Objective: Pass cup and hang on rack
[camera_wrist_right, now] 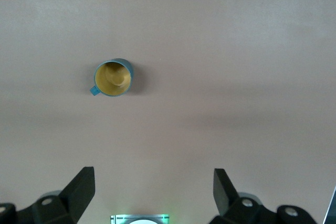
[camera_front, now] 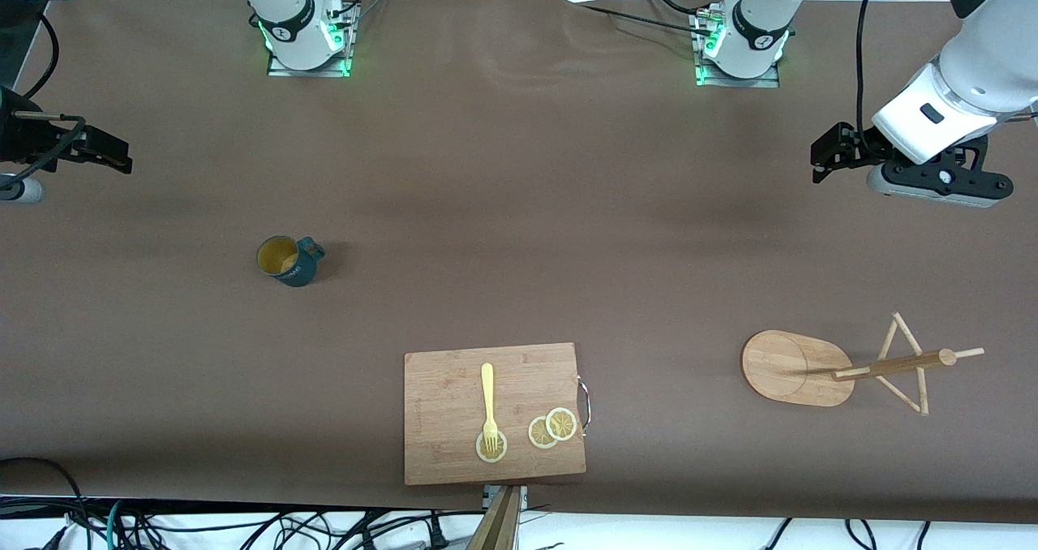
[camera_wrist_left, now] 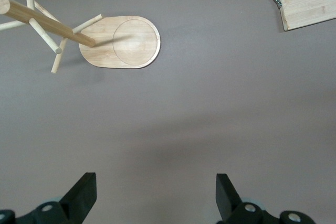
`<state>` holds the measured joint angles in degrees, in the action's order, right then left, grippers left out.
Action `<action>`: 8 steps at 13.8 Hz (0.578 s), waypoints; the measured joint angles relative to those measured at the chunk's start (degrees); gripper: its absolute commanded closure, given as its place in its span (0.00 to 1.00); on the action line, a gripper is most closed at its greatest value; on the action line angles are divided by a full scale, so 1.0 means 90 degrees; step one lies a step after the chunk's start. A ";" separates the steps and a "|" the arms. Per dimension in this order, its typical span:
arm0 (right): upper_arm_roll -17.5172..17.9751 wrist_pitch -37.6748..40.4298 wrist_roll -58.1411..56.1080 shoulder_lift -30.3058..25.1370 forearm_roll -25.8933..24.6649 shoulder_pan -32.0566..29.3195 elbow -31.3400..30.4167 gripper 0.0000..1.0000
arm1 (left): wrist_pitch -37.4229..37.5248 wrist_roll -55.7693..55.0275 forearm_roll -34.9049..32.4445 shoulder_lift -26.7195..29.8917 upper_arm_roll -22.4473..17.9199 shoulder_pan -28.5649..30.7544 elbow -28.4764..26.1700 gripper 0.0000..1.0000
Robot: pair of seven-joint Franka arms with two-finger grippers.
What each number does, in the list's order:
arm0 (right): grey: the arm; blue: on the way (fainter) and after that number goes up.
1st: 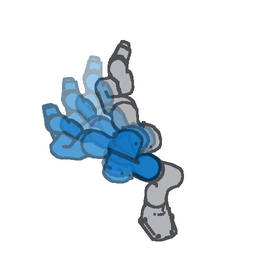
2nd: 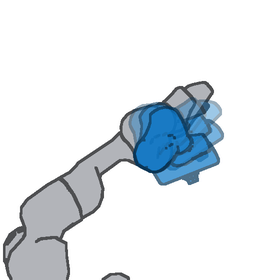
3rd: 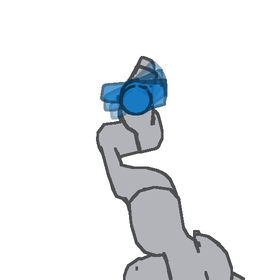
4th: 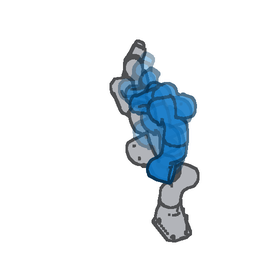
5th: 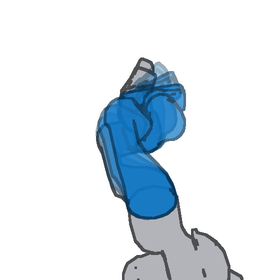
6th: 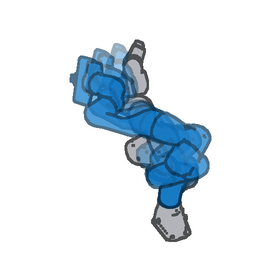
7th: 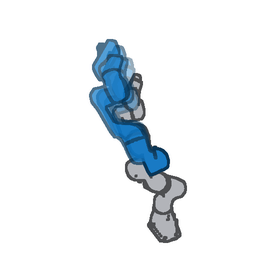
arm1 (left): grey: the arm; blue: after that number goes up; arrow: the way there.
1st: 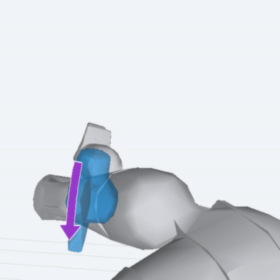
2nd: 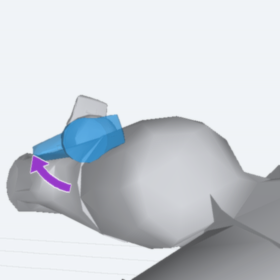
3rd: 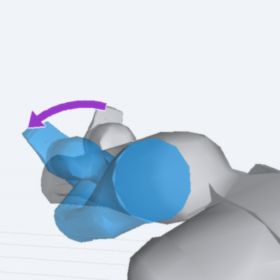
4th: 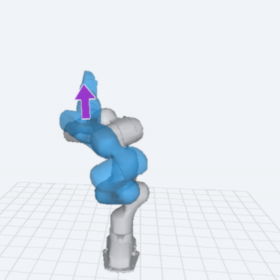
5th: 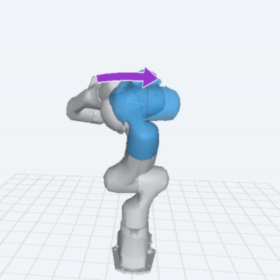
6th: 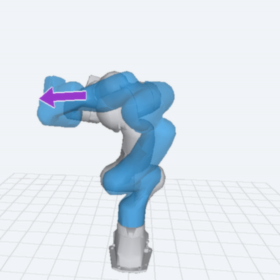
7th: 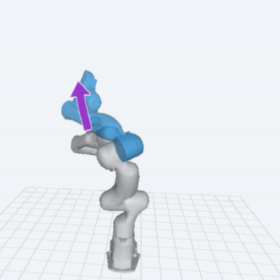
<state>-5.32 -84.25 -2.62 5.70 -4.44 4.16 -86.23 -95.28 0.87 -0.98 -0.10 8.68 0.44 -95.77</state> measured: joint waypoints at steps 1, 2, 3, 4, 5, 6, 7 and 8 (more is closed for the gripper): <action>0.0000 0.0000 0.0000 0.0003 0.0000 0.0000 0.0000 0.00 | 0.0000 0.0000 0.0000 0.0000 0.0000 0.0000 0.0000 0.00; 0.0000 0.0000 0.0000 0.0005 0.0000 0.0000 0.0000 0.00 | 0.0002 0.0000 0.0000 0.0000 0.0000 0.0000 0.0000 0.00; 0.0000 0.0000 0.0000 0.0005 0.0001 0.0000 0.0000 0.00 | 0.0002 0.0000 0.0000 0.0000 0.0000 0.0000 0.0000 0.00; 0.0000 -0.0001 0.0000 0.0006 0.0007 0.0000 0.0000 0.00 | 0.0002 0.0000 0.0000 0.0000 -0.0002 0.0000 0.0000 0.00; 0.0003 -0.0001 0.0000 0.0008 0.0013 0.0000 0.0000 0.00 | 0.0002 0.0000 0.0000 0.0000 -0.0007 0.0001 0.0007 0.00; 0.0005 -0.0001 0.0000 0.0010 0.0017 0.0000 0.0000 0.00 | 0.0002 0.0000 0.0000 0.0004 -0.0018 0.0002 0.0030 0.00; 0.0007 -0.0003 0.0000 0.0013 0.0017 0.0000 0.0000 0.00 | 0.0001 0.0000 0.0000 0.0009 -0.0031 0.0004 0.0065 0.00; 0.0008 -0.0014 0.0000 0.0022 0.0018 0.0000 0.0000 0.00 | -0.0005 0.0000 0.0000 0.0009 -0.0034 0.0007 0.0097 0.00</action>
<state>-5.25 -84.38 -2.63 5.90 -4.28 4.16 -86.23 -95.33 0.87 -0.98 -0.02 8.37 0.50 -94.90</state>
